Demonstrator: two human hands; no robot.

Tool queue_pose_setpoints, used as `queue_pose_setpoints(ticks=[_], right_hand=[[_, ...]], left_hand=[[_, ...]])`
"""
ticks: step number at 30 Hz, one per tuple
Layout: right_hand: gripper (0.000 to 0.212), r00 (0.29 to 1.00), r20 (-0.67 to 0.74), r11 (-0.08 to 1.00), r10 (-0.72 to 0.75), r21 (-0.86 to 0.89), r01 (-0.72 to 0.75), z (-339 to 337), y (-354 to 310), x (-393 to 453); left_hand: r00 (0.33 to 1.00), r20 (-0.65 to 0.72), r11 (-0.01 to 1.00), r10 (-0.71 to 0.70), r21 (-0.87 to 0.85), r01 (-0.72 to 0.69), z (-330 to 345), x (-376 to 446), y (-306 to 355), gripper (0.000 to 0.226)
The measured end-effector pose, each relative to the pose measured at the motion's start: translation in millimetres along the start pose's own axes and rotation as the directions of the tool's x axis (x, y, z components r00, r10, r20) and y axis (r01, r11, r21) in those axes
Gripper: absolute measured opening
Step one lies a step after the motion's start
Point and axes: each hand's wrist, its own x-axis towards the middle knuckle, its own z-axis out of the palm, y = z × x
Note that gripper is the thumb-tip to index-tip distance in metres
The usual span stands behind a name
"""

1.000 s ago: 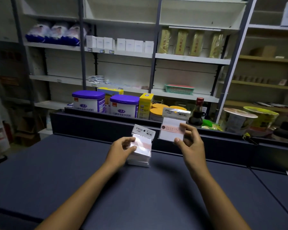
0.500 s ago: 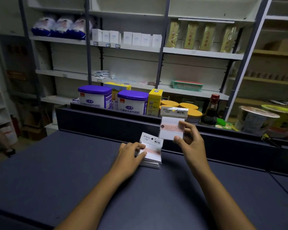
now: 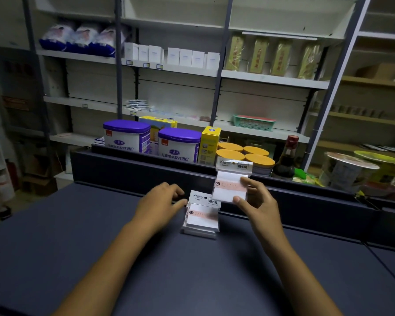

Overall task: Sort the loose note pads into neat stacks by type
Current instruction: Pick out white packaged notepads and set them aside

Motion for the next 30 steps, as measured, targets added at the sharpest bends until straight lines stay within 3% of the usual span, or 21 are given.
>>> queue_pose_setpoints(ticks=[2,5,9,17,30], right_hand=[[0.043,0.999,0.029,1.0,0.016,0.016,-0.017,2.8,1.9,-0.7],[0.041,0.995,0.087,0.999,0.041,0.002,-0.041,8.1,5.9,-2.0],[0.039,0.978,0.193,0.996,0.075,-0.067,-0.063,18.0,10.1,-7.1],[0.029,0.968,0.227,0.933,0.104,-0.359,-0.017,25.2,21.3,-13.3],[0.033,0.956,0.273,0.866,0.106,-0.497,0.046,28.7,28.5,-19.6]], left_hand=[[0.999,-0.049,0.981,0.011,0.193,-0.002,-1.5,-2.8,-9.8,0.03],[0.999,-0.019,0.962,0.025,0.273,-0.019,2.3,-8.2,-18.1,0.033],[0.999,-0.01,0.961,0.033,0.274,-0.028,4.3,-11.1,-18.3,0.036],[1.0,-0.008,0.955,0.022,0.297,-0.019,9.5,-15.2,-19.5,0.038],[1.0,-0.028,0.975,-0.002,0.223,0.009,11.1,-15.5,-20.7,0.034]])
